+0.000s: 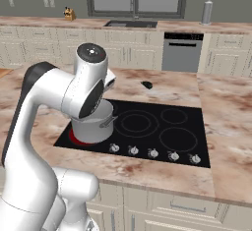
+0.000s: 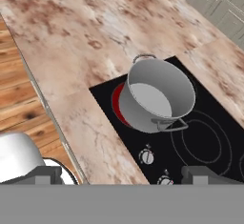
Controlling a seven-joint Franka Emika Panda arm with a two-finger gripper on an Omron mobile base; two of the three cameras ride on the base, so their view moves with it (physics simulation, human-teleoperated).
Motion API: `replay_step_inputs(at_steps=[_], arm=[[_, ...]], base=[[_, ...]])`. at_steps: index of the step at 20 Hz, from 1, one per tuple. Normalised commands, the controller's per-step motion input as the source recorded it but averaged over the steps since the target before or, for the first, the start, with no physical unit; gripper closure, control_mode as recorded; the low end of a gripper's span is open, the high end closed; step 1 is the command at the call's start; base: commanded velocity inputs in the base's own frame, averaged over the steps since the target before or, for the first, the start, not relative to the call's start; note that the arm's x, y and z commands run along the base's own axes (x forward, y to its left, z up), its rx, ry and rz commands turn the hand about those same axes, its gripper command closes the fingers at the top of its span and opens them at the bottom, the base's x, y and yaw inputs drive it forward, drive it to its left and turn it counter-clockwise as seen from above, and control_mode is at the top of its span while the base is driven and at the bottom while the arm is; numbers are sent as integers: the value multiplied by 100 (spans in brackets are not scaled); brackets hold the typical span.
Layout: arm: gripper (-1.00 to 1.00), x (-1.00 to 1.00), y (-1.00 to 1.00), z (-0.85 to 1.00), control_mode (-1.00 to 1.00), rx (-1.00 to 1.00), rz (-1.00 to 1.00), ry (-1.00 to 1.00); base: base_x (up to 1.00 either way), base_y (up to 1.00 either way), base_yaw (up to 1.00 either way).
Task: Turn on the burner for the pot on the stove. Wait thirty seconds for the pot to heat up. Then add the eggplant to the pot.
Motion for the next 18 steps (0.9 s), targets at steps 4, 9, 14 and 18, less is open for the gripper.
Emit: replay_step_inputs(at_steps=[4,9,14,18], arm=[[-100,-10,0,0,-100,0,0,-1],[-100,0,0,0,100,0,0,0],[-100,0,0,0,100,0,0,0],[-100,0,0,0,100,0,0,0]], base=[[0,0,0],[-57,11,0],[-26,69,0],[-1,100,0]])
